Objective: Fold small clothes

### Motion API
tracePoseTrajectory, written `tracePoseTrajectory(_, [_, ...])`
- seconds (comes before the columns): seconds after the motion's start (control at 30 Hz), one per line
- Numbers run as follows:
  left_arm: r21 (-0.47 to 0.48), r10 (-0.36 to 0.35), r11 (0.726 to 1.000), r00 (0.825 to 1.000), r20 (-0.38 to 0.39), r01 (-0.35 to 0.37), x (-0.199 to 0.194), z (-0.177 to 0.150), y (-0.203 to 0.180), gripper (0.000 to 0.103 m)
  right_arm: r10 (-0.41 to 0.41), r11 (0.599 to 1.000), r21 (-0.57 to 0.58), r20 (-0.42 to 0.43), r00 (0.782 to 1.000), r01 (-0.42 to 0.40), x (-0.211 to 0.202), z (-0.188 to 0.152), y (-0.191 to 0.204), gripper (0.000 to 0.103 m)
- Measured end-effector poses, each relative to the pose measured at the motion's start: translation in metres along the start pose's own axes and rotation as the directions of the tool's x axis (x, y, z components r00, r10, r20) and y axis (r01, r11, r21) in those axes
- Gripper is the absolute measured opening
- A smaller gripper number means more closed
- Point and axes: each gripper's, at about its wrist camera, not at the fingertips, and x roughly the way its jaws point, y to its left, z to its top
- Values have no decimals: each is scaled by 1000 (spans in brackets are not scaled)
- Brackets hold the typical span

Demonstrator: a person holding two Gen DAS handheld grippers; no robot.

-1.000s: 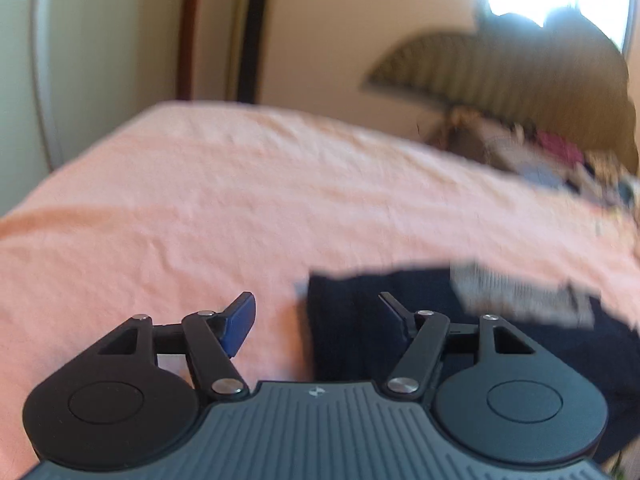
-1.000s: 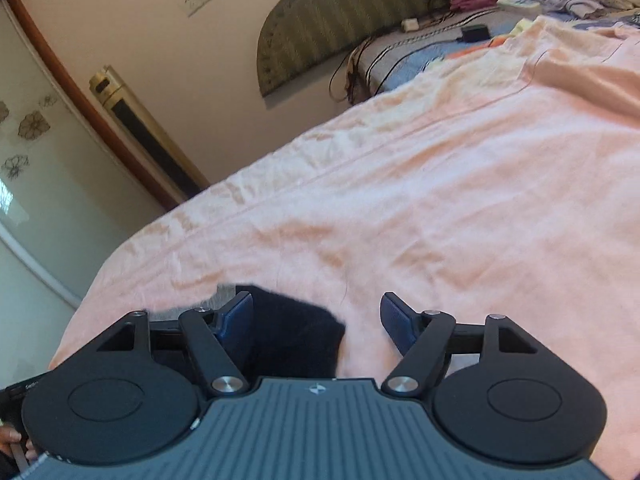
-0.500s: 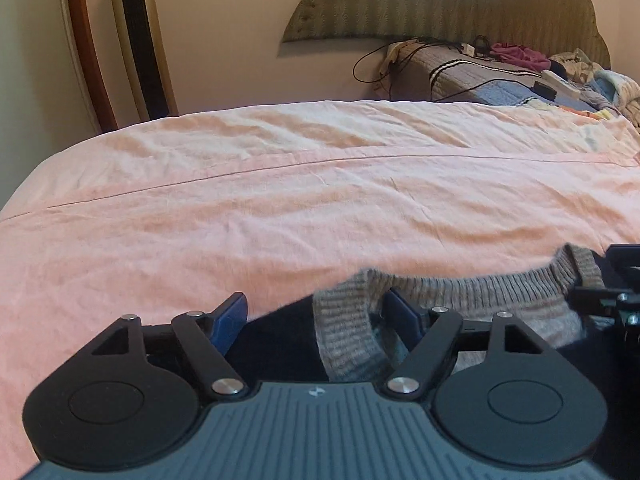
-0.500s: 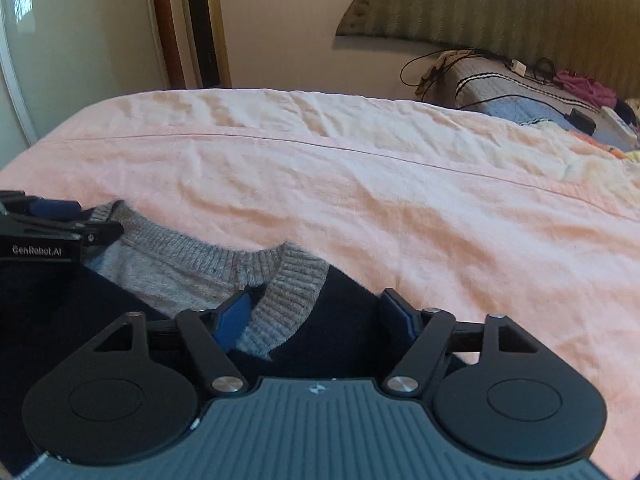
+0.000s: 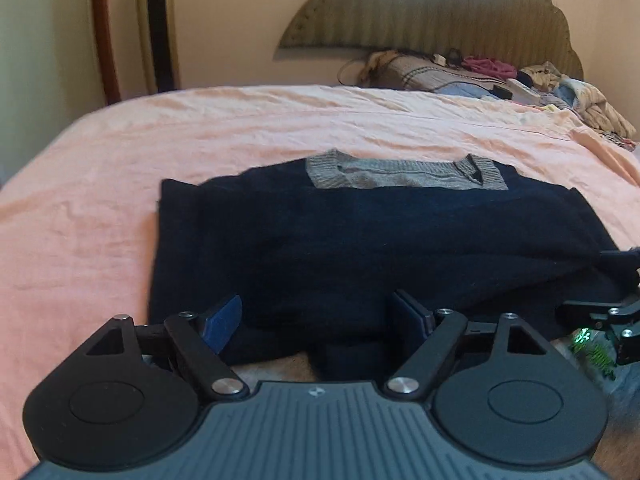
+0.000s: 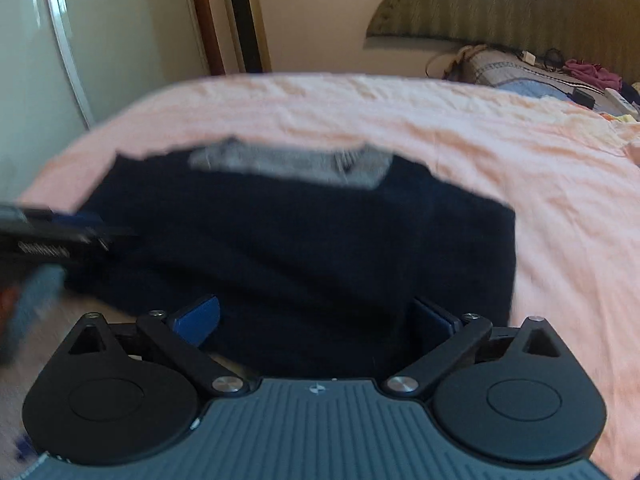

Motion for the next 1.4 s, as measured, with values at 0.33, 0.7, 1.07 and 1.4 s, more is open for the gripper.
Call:
tracePoseTrajectory(0.33, [-57,-29,998,997,-71,25,-96,-87,-26,93,-65,996,60,-62,996,69,-61,-54,52,103])
tracePoseTrajectory(0.7, [57,24,998,1000,3,-24,-144,-144,-27,99,-106,985,128,-86,991,116,-92,-78,69,103])
tracePoseTrajectory(1.07, [72,-17,997,1000,-23,18,-183,-180,-25,102,-134,979,148,-35,990,137,-125,-111,76,103])
tracePoseTrajectory(1.4, [73,-38,997,999,-29,40,-209,-202,-21,102,-94,989,112,-15,995,95,-178,-155,87,103])
